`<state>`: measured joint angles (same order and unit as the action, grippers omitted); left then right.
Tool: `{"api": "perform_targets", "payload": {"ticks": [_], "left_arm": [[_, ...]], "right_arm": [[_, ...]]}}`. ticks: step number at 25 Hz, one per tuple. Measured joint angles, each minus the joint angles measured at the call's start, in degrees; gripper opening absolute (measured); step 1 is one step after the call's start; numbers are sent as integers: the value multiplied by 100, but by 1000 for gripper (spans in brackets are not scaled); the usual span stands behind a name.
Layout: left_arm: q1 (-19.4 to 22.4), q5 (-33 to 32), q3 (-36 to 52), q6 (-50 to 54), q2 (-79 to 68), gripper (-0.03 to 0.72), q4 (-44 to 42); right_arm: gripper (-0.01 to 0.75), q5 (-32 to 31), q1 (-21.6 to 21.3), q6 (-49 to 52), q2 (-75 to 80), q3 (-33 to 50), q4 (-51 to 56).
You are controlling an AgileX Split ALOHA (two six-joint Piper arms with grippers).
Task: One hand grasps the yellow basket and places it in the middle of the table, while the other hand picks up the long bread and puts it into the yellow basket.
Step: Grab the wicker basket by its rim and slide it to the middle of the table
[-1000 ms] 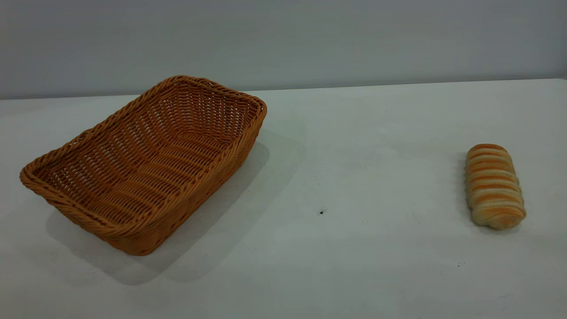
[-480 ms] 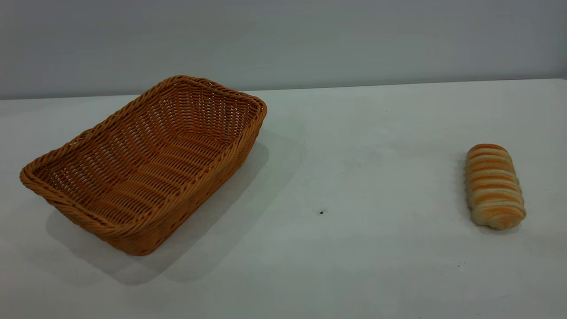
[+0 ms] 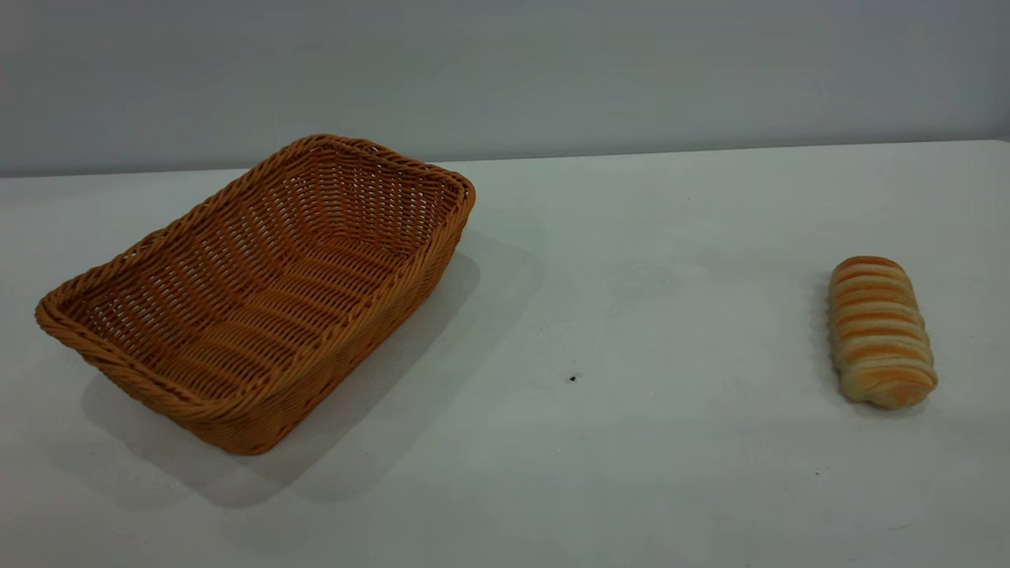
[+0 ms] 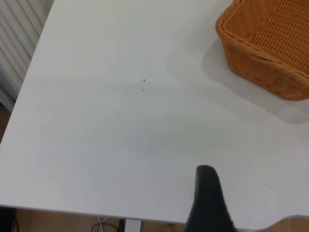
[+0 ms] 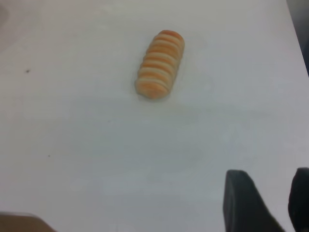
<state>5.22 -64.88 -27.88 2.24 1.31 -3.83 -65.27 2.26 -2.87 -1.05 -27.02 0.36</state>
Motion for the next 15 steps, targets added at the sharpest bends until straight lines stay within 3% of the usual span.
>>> {"api": "perform_targets", "payload": {"ticks": [5,8,15], "left_arm": [[-112,0,0,0,0,581,0],[-375,0,0,0,0,581,0],[-1100,0,0,0,0,581,0]], "right_arm": [[274,0,0,0,0,0,0],[274,0,18,0,0,0,0],[274,0,513,0,0,0,5]]}}
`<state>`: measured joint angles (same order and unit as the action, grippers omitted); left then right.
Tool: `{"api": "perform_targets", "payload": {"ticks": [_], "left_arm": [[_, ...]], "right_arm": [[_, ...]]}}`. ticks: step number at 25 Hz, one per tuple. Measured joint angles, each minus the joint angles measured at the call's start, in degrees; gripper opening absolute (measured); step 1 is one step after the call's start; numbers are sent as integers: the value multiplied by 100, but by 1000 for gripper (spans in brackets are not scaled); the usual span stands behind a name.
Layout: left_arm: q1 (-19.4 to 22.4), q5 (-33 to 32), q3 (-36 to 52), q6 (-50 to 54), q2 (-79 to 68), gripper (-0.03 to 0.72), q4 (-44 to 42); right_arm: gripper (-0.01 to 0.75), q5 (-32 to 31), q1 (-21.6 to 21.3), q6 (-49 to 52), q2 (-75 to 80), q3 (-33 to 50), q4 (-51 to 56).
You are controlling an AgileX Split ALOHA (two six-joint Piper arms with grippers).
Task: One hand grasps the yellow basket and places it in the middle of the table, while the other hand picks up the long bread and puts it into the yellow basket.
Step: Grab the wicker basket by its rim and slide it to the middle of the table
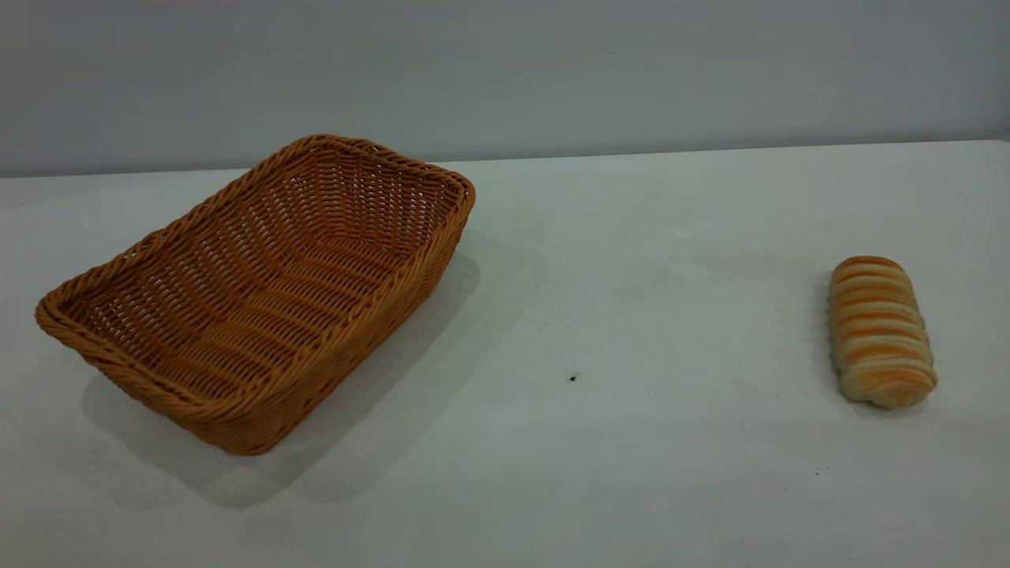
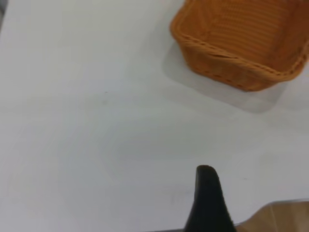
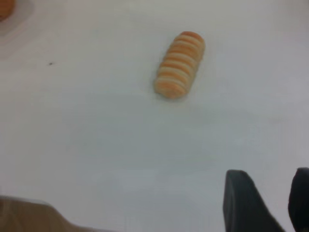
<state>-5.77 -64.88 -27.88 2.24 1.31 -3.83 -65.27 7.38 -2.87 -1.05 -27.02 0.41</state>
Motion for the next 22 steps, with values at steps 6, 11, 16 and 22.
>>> {"api": "perform_targets", "payload": {"ticks": [6,11,16,22], "left_arm": [[-254,0,0,0,0,581,0],[-456,0,0,0,0,581,0],[-709,0,0,4,0,581,-4],[-709,-7,0,506,-229,557,-47]], "right_arm": [[274,0,63,0,0,0,0],[274,0,63,0,0,0,84],[274,12,63,0,0,0,414],[274,30,63,-6,0,0,672]]}}
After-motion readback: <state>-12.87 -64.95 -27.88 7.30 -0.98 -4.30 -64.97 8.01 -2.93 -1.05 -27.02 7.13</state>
